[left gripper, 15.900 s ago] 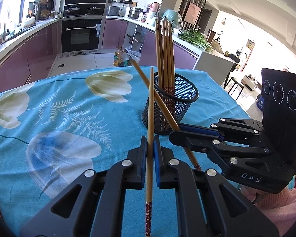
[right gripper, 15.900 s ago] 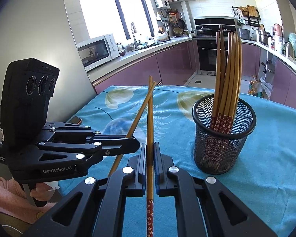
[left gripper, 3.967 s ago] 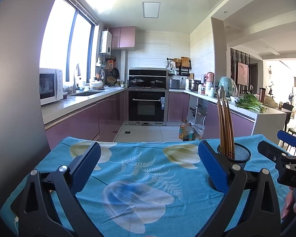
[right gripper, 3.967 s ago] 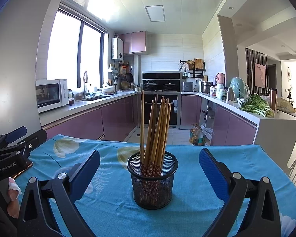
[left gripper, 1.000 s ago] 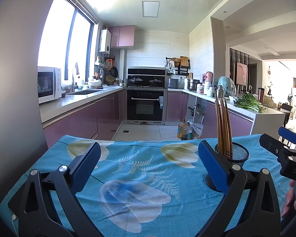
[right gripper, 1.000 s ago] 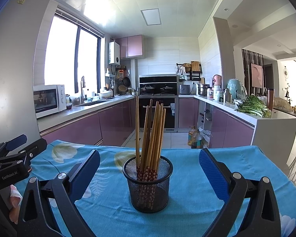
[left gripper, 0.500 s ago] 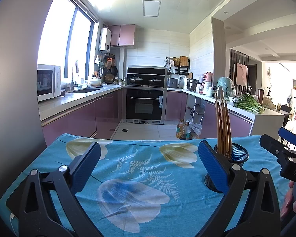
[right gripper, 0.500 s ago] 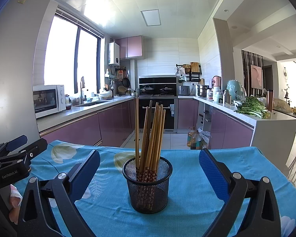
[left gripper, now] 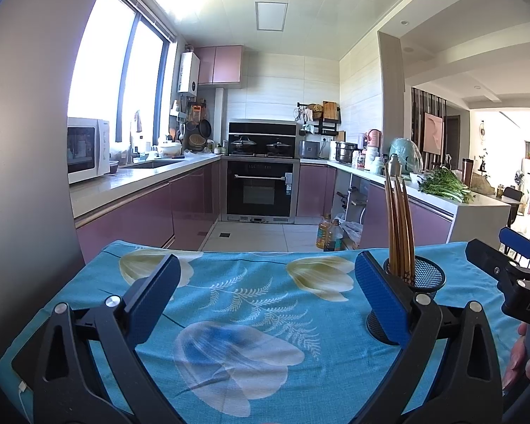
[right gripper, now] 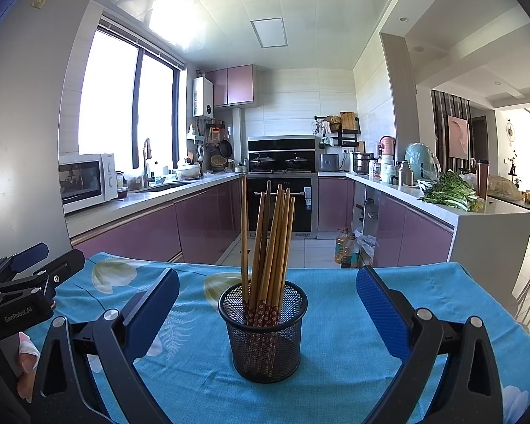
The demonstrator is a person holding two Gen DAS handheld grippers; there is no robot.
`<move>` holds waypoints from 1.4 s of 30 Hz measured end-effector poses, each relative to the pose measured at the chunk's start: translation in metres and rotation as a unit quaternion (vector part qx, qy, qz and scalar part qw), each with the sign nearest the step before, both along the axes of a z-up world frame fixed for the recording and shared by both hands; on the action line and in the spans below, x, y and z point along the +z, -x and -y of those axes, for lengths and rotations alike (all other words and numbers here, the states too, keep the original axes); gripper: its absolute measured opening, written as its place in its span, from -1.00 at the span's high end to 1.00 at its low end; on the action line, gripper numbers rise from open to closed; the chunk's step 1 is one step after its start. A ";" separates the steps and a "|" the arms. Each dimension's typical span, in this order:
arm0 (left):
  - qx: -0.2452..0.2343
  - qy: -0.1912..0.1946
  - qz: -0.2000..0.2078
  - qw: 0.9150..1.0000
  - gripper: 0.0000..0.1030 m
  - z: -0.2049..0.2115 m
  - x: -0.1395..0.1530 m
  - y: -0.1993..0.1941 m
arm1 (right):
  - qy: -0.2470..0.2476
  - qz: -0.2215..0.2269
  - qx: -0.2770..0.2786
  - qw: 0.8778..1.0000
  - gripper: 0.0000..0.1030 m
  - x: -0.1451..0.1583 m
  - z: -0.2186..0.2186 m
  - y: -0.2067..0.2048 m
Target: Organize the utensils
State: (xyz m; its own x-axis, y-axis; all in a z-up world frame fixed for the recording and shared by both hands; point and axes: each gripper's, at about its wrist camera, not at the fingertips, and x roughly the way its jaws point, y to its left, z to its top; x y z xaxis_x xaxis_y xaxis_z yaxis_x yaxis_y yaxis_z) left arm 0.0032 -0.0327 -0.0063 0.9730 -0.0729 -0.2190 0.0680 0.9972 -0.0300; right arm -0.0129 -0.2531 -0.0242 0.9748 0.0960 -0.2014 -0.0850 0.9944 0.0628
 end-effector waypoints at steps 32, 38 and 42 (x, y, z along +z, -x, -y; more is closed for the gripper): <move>0.000 0.001 0.001 1.000 -0.89 -0.001 0.000 -0.001 | -0.003 -0.001 -0.004 1.000 -0.88 -0.002 -0.004 0.001; 0.006 0.003 0.003 1.000 -0.89 -0.004 0.000 -0.002 | -0.004 -0.002 -0.005 1.000 -0.88 -0.003 -0.004 0.000; 0.007 -0.001 0.005 1.000 -0.89 -0.005 0.000 -0.003 | -0.005 -0.004 -0.006 1.000 -0.88 -0.005 -0.002 0.000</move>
